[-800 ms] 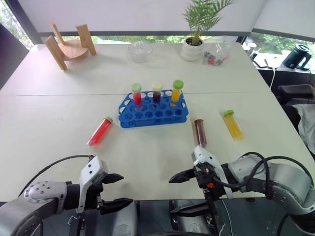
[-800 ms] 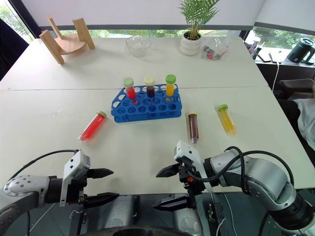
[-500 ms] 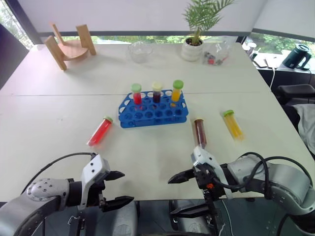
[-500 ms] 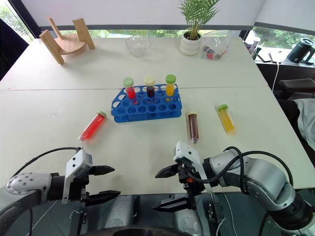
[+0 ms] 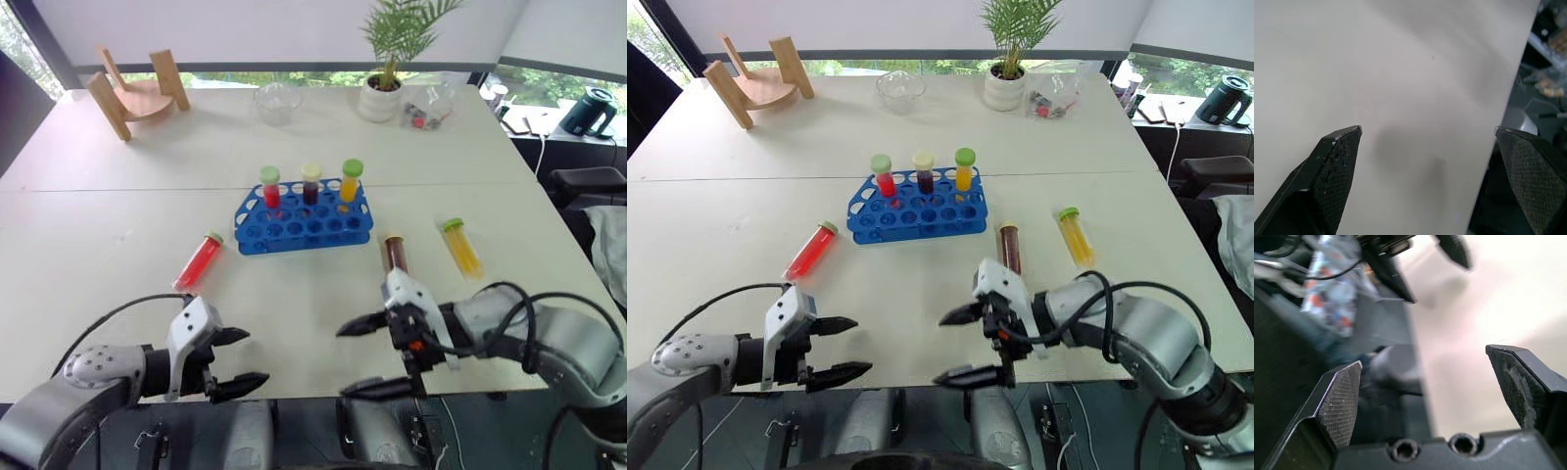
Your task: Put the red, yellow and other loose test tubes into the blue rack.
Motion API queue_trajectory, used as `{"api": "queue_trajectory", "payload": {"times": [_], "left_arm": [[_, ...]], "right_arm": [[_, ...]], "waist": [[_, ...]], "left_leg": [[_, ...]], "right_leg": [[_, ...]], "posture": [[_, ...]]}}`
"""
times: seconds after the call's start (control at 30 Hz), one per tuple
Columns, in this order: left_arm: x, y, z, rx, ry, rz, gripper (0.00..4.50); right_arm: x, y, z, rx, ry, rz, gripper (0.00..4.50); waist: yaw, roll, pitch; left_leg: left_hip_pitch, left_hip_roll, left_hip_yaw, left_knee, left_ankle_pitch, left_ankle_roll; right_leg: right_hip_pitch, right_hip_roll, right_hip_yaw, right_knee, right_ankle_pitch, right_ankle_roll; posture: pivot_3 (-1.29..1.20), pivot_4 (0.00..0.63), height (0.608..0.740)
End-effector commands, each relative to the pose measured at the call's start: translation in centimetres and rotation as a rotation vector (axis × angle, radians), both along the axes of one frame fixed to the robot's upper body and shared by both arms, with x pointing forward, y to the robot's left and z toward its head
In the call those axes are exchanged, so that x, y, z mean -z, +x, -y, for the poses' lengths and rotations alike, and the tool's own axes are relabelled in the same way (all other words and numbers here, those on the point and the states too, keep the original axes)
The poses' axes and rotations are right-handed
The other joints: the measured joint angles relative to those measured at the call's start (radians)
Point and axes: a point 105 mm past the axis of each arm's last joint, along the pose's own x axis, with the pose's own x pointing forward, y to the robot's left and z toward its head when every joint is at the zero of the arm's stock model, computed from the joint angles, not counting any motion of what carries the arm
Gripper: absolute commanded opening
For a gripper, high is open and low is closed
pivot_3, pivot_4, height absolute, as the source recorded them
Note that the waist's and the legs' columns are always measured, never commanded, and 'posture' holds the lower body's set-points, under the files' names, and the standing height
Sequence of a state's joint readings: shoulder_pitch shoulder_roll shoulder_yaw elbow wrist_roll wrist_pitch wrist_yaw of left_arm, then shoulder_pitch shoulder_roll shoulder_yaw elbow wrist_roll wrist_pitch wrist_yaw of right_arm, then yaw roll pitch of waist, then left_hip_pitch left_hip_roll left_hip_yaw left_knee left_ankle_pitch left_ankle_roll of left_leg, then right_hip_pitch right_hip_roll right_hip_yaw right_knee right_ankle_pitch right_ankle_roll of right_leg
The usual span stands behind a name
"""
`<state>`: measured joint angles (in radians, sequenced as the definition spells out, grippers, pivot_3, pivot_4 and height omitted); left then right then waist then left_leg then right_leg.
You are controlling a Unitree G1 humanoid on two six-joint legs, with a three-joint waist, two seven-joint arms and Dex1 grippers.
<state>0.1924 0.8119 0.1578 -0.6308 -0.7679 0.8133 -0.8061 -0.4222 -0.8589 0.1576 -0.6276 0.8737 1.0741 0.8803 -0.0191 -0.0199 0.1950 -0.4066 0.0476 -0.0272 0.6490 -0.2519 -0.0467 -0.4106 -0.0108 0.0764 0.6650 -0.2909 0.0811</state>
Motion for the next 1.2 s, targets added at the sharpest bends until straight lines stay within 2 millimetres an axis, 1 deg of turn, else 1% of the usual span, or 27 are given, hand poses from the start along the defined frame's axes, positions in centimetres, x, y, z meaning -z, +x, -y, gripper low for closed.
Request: {"api": "queue_trajectory", "payload": {"times": [0.03,0.07,0.1,0.17,0.2,0.23,0.27,0.33,0.4,0.47,0.5,0.57,0.63,0.7,0.8,0.97,1.0,1.1,1.17,1.2], "left_arm": [[-4.1,1.8,-0.7,0.018,-0.048,0.082,4.50],[-5.2,2.3,-0.9,0.040,-0.030,0.098,4.50],[-6.3,2.8,-1.1,0.064,-0.023,0.106,4.50],[-9.2,3.7,-0.8,0.141,-0.002,0.191,4.50],[-10.5,4.4,-0.5,0.177,0.021,0.252,4.50],[-11.3,4.9,-0.3,0.207,0.049,0.302,4.50],[-11.8,5.2,-0.1,0.236,0.083,0.337,4.50],[-12.0,5.7,0.1,0.310,0.192,0.408,4.50],[-11.6,6.4,-0.2,0.356,0.312,0.464,4.50],[-11.1,6.9,-0.4,0.380,0.390,0.496,4.50],[-10.9,7.1,-0.4,0.386,0.409,0.508,4.50],[-10.6,7.5,-0.3,0.389,0.428,0.532,4.50],[-9.9,7.4,0.0,0.402,0.432,0.535,4.50],[-9.3,7.1,0.3,0.414,0.430,0.535,4.50],[-9.0,6.9,1.1,0.424,0.414,0.548,4.50],[-8.6,7.0,1.5,0.407,0.413,0.554,4.50],[-8.5,7.0,1.4,0.402,0.415,0.551,4.50],[-8.2,7.0,1.3,0.389,0.415,0.545,4.50],[-8.2,6.9,1.4,0.387,0.408,0.540,4.50],[-8.1,6.8,1.4,0.387,0.407,0.537,4.50]], "right_arm": [[-7.2,4.2,1.7,0.155,0.123,0.106,4.49],[-9.1,6.1,2.8,0.235,0.124,0.160,4.49],[-10.3,7.9,4.0,0.316,0.092,0.212,4.49],[-10.6,12.2,7.7,0.541,-0.093,0.282,4.49],[-10.5,13.9,9.7,0.639,-0.185,0.286,4.49],[-10.4,15.1,11.4,0.706,-0.251,0.277,4.49],[-10.1,15.8,12.7,0.740,-0.312,0.269,4.49],[-9.0,16.6,15.4,0.783,-0.457,0.245,4.49],[-7.8,17.0,18.0,0.826,-0.581,0.195,4.49],[-7.0,17.2,19.6,0.862,-0.636,0.151,4.49],[-6.5,17.3,20.1,0.891,-0.632,0.110,4.49],[-5.7,17.2,20.0,0.952,-0.569,-0.018,4.49],[-5.0,17.0,19.5,0.962,-0.537,-0.104,4.49],[-4.4,16.9,19.6,0.960,-0.560,-0.121,4.49],[-3.4,16.9,19.6,0.956,-0.571,-0.160,4.49],[-1.8,17.1,18.7,0.955,-0.555,-0.226,4.49],[-1.3,17.1,18.5,0.947,-0.562,-0.236,4.49],[0.3,17.1,18.2,0.927,-0.596,-0.248,3.68],[0.7,17.1,18.3,0.925,-0.610,-0.244,2.74],[0.7,17.0,18.4,0.923,-0.612,-0.245,2.18]], "waist": [[0.001,0.000,0.000],[0.001,0.000,0.000],[0.003,-0.001,0.000],[0.008,0.000,0.000],[0.009,-0.001,0.000],[0.008,-0.002,0.000],[0.005,-0.002,0.000],[0.000,-0.001,0.000],[-0.003,0.000,0.001],[-0.004,0.001,0.001],[-0.006,0.002,0.001],[-0.016,0.002,0.002],[-0.026,0.002,0.002],[-0.028,0.002,0.002],[-0.026,0.002,0.002],[-0.026,0.003,0.002],[-0.026,0.003,0.002],[-0.026,0.003,0.002],[-0.026,0.002,0.001],[-0.026,0.002,0.001]], "left_leg": [[0.000,0.000,-0.001,0.001,0.000,0.000],[0.000,0.000,-0.001,0.001,0.000,0.000],[0.000,0.000,-0.001,0.001,0.000,0.000],[0.000,0.000,-0.001,-0.001,0.000,0.000],[-0.001,-0.001,-0.001,-0.001,0.000,0.000],[-0.003,-0.001,-0.001,-0.001,0.000,0.000],[-0.003,-0.001,0.000,-0.002,0.000,0.000],[-0.003,-0.001,0.004,-0.003,-0.001,0.001],[-0.003,-0.001,0.007,-0.003,-0.004,0.007],[-0.008,-0.001,0.010,-0.004,-0.005,0.008],[-0.013,0.000,0.010,-0.004,-0.005,0.008],[-0.020,0.001,0.010,-0.003,-0.003,0.005],[-0.021,0.001,0.010,-0.003,-0.002,0.005],[-0.021,0.001,0.010,-0.002,-0.004,0.008],[-0.020,0.001,0.010,-0.001,-0.004,0.008],[-0.018,0.000,0.010,0.002,-0.004,0.007],[-0.018,0.000,0.010,0.002,-0.004,0.007],[-0.018,0.000,0.009,0.002,-0.004,0.007],[-0.018,0.000,0.009,0.002,-0.004,0.007],[-0.018,0.000,0.009,0.002,-0.004,0.007]], "right_leg": [[0.000,0.000,0.000,0.000,0.000,0.000],[0.000,0.001,-0.001,0.000,0.001,0.000],[0.000,0.001,-0.001,0.001,0.001,0.000],[0.000,0.001,-0.002,0.000,0.000,0.000],[-0.001,0.000,-0.002,-0.001,0.000,0.000],[-0.002,0.000,-0.002,-0.002,0.000,0.000],[-0.002,0.000,-0.002,-0.005,0.000,0.000],[-0.002,-0.001,0.001,-0.006,0.000,0.001],[-0.004,-0.001,0.003,-0.006,0.003,0.005],[-0.013,-0.001,0.004,-0.003,0.004,0.007],[-0.019,0.000,0.004,-0.002,0.003,0.007],[-0.028,0.001,0.004,0.002,0.003,0.006],[-0.029,0.001,0.004,0.003,0.003,0.006],[-0.029,0.001,0.005,0.004,0.003,0.006],[-0.028,0.000,0.005,0.006,0.003,0.006],[-0.024,0.000,0.005,0.007,0.004,0.008],[-0.024,0.000,0.005,0.007,0.004,0.008],[-0.024,0.000,0.005,0.007,0.004,0.008],[-0.024,0.000,0.005,0.007,0.004,0.008],[-0.024,0.000,0.004,0.007,0.004,0.008]], "posture": [[0.00,0.150,0.740],[0.00,0.150,0.740],[0.00,0.150,0.740],[0.00,0.150,0.740],[0.00,0.150,0.740],[0.00,0.150,0.740],[0.00,0.150,0.740],[0.00,0.150,0.740],[0.00,0.150,0.740],[0.00,0.150,0.740],[0.00,0.150,0.740],[0.00,0.150,0.740],[0.00,0.150,0.740],[0.00,0.150,0.740],[0.00,0.150,0.740],[0.00,0.150,0.740],[0.00,0.150,0.740],[0.00,0.150,0.740],[0.00,0.150,0.740],[0.00,0.150,0.740]]}}
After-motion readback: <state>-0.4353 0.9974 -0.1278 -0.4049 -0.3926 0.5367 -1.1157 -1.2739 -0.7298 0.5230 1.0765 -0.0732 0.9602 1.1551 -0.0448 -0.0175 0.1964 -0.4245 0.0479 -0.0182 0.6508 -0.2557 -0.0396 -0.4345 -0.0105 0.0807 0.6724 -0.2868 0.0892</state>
